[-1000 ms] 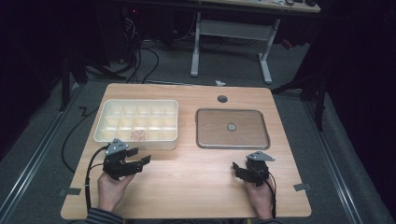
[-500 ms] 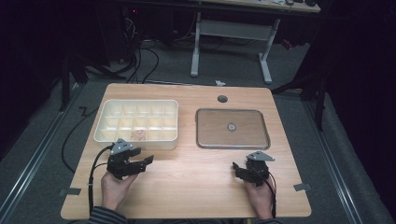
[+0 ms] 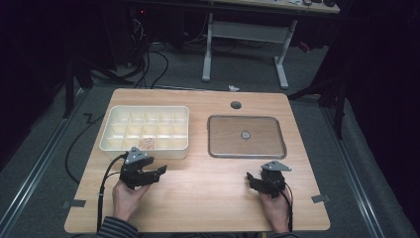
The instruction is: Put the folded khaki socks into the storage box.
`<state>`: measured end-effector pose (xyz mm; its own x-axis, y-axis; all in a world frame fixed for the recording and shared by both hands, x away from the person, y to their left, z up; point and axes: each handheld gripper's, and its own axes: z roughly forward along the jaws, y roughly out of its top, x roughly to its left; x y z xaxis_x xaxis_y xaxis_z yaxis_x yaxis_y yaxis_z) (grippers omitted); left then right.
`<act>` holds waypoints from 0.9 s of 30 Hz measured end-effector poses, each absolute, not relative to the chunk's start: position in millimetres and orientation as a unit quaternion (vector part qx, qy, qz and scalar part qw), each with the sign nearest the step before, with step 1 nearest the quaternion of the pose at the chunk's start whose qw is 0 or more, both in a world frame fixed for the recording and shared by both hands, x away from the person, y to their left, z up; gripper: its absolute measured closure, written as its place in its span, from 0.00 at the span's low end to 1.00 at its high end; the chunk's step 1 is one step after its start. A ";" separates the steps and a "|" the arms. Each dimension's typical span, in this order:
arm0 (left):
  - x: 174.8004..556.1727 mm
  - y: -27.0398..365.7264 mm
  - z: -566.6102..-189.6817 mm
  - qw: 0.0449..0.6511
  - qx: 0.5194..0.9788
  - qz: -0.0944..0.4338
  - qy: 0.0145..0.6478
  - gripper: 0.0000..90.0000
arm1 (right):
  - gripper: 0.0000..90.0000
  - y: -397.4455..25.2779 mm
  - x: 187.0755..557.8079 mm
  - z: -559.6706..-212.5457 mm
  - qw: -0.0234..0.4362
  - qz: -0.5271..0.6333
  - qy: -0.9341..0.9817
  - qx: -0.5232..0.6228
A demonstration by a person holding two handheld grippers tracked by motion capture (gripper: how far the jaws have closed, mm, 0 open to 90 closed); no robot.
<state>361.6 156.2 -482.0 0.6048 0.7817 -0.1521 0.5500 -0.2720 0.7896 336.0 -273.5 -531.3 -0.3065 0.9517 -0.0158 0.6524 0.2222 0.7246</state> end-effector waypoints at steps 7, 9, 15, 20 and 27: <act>363.5 152.3 -485.9 0.420 0.792 0.143 0.420 0.42 | 0.37 -273.5 336.0 -531.3 0.238 0.314 0.745 0.539; 364.4 151.5 -487.2 0.417 0.793 0.145 0.420 0.42 | 0.37 -273.5 336.0 -531.3 0.238 0.314 0.745 0.538; 366.3 147.4 -490.8 0.410 0.795 0.152 0.420 0.41 | 0.37 -273.5 336.1 -531.3 0.238 0.314 0.745 0.539; 367.6 143.8 -496.5 0.407 0.796 0.153 0.421 0.41 | 0.37 -273.4 336.0 -531.3 0.238 0.315 0.744 0.539; 368.7 140.6 -503.4 0.394 0.804 0.154 0.418 0.41 | 0.37 -273.5 336.1 -531.3 0.238 0.314 0.745 0.538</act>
<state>368.7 140.6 -503.4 0.6031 0.7935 -0.0816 0.5500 -0.3396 0.7630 336.1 -273.5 -531.3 -0.3069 0.9516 -0.0161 0.6520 0.2226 0.7248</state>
